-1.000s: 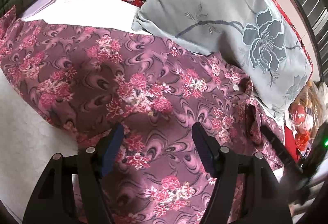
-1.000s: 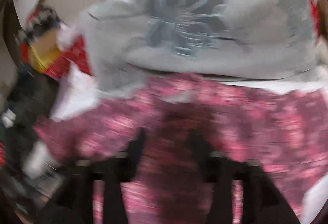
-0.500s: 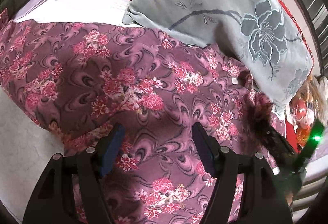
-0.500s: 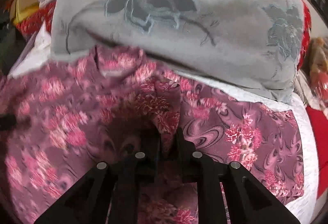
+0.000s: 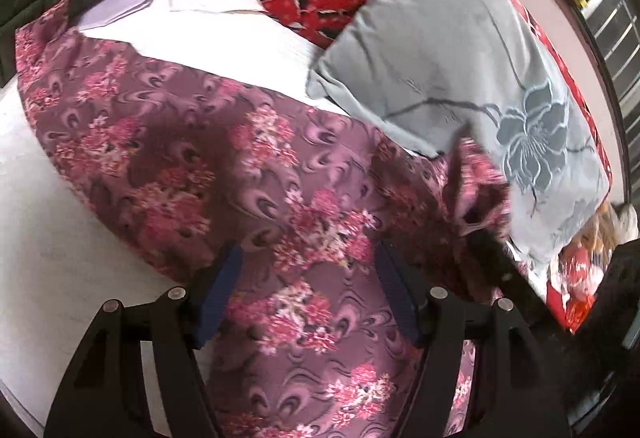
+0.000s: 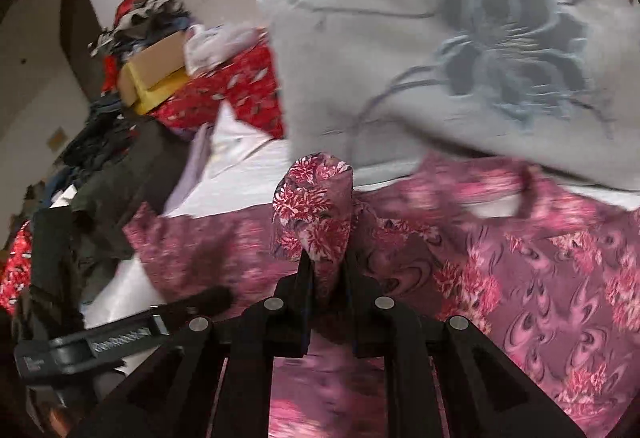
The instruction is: Fold small clothes
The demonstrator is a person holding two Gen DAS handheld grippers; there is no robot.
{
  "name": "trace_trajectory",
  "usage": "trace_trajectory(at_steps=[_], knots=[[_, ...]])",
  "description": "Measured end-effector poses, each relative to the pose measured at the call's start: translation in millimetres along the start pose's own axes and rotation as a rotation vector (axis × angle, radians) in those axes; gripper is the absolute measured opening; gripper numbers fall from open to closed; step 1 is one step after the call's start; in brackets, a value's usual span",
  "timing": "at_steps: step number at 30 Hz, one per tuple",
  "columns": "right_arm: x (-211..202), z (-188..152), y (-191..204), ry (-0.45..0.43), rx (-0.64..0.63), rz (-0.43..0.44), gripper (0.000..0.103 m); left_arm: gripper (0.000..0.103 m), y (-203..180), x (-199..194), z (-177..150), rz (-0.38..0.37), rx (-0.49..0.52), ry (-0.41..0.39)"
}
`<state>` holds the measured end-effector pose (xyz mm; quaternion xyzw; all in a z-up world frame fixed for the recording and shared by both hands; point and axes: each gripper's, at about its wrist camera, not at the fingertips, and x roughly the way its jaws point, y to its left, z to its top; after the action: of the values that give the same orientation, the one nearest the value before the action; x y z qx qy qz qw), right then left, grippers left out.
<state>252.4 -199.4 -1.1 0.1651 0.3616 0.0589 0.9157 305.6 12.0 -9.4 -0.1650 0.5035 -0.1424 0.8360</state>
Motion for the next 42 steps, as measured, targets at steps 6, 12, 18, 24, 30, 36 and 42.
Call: trace_trajectory(at_steps=[6, 12, 18, 24, 30, 36, 42], knots=[[46, -24, 8, 0.195, 0.062, 0.044, 0.033, 0.068, 6, -1, 4, -0.01, -0.018, -0.004], [-13, -44, -34, 0.135, 0.121, 0.071, 0.049, 0.068, -9, 19, -3, -0.09, 0.011, 0.091], [-109, -41, -164, -0.075, 0.312, -0.346, 0.054, 0.067, -37, 48, -19, -0.002, 0.055, 0.125], [-114, -73, -249, 0.019, 0.482, -0.353, 0.019, 0.033, -53, 42, -18, 0.125, 0.084, 0.023], [-124, -70, -244, -0.024, 0.465, -0.458, 0.025, 0.033, -40, 37, -16, 0.139, 0.005, 0.031], [-111, -48, -174, -0.119, 0.329, -0.273, 0.053, 0.05, -9, -5, -2, 0.111, -0.017, -0.023], [-29, -40, -76, 0.009, 0.185, -0.091, 0.053, 0.059, 80, -43, 43, 0.316, -0.024, -0.095]])
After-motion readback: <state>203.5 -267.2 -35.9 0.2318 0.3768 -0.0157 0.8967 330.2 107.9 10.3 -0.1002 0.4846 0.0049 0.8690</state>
